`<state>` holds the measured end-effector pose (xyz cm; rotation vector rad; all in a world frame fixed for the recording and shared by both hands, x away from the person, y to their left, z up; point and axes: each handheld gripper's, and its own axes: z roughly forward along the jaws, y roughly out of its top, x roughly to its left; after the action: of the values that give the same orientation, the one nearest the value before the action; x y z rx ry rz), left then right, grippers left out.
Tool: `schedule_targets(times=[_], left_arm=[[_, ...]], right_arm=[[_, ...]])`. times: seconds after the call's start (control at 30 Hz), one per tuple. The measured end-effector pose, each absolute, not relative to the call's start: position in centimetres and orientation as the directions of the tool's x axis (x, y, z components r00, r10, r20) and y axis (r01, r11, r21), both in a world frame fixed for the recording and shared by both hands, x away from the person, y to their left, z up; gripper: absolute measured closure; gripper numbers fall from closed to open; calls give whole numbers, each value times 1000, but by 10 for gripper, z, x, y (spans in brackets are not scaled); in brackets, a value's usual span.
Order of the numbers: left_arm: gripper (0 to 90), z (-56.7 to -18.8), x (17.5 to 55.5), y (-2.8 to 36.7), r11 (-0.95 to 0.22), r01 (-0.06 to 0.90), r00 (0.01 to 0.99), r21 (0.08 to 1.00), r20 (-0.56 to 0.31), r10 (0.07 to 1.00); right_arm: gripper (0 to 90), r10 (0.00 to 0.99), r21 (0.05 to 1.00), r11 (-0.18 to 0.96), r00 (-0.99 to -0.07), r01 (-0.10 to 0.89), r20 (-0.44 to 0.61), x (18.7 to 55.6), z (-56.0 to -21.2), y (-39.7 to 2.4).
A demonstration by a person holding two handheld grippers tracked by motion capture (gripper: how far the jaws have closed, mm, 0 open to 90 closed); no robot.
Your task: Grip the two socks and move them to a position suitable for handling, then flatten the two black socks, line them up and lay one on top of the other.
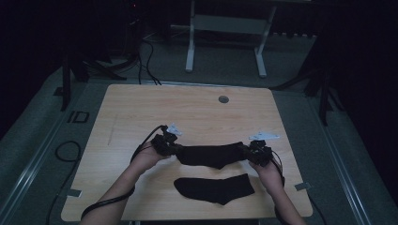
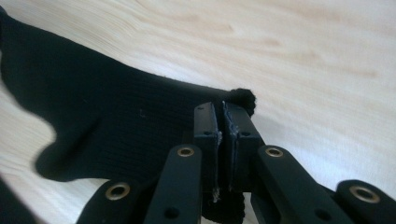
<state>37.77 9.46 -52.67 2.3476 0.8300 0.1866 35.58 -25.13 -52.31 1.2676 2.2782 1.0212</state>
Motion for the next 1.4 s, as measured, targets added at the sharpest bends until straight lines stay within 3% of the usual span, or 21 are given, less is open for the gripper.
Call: schedule_targets(times=[0.1,0.2,0.33,0.4,0.5,0.6,1.13,1.4], left_arm=[[844,-536,383,90,-602,518,786,608,-61,615],[751,-540,386,87,-603,518,785,607,-56,617],[600,-541,387,88,-583,532,767,613,-58,639],[525,-540,386,90,-568,539,755,621,-58,653],[497,-535,384,97,-546,547,741,635,-64,668],[414,-530,380,103,-527,546,736,651,-72,673],[386,-516,316,130,-441,515,736,735,-116,667],[332,-518,282,133,-410,534,731,740,-160,664]], right_arm=[[841,843,717,338,-535,609,57,357,-530,-255],[804,854,695,342,-518,632,51,359,-543,-259],[570,851,676,359,-523,644,46,361,-549,-260],[516,850,676,359,-524,643,47,360,-548,-261],[492,854,686,348,-517,639,49,360,-543,-263],[445,855,703,324,-515,633,70,361,-534,-268],[295,820,703,338,-562,626,106,341,-528,-263],[308,809,702,333,-573,629,130,313,-526,-273]])
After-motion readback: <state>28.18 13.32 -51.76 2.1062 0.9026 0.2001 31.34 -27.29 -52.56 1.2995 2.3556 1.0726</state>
